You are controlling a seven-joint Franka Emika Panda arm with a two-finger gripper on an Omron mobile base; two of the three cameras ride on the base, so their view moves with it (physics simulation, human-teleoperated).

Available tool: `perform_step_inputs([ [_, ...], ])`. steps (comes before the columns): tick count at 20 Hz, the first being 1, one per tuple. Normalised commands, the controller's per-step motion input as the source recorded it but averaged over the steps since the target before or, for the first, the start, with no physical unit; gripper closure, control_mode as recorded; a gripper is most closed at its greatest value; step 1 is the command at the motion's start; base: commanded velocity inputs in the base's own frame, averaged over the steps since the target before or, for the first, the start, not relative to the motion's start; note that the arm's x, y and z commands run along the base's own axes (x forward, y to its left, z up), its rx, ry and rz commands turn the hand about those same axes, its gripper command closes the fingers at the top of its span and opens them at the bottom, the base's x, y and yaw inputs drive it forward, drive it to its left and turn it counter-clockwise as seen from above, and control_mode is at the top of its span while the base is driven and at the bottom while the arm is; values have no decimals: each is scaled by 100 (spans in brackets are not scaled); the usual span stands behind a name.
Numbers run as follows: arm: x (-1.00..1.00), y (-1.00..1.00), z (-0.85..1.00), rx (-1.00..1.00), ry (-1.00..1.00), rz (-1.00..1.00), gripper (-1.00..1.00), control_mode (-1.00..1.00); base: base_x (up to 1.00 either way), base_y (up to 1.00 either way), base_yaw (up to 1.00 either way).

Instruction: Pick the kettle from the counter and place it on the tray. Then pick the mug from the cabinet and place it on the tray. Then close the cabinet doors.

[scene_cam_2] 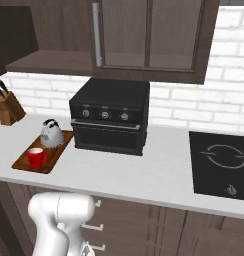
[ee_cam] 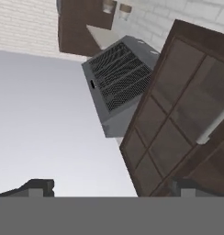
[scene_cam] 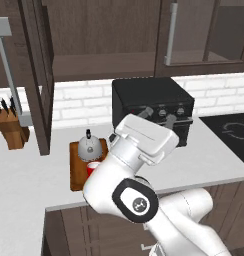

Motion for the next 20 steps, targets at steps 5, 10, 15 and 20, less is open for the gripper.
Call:
perform_step_inputs([
  [5,-4,35,0,-3,6,-6,-100,-100,0,0,0],
  [10,0,36,0,-5,10,-2,-100,-100,0,0,0],
  [15,0,25,-11,-6,6,-1,-100,-100,0,0,0],
  [20,0,19,-22,-7,2,0,-100,-100,0,0,0],
])
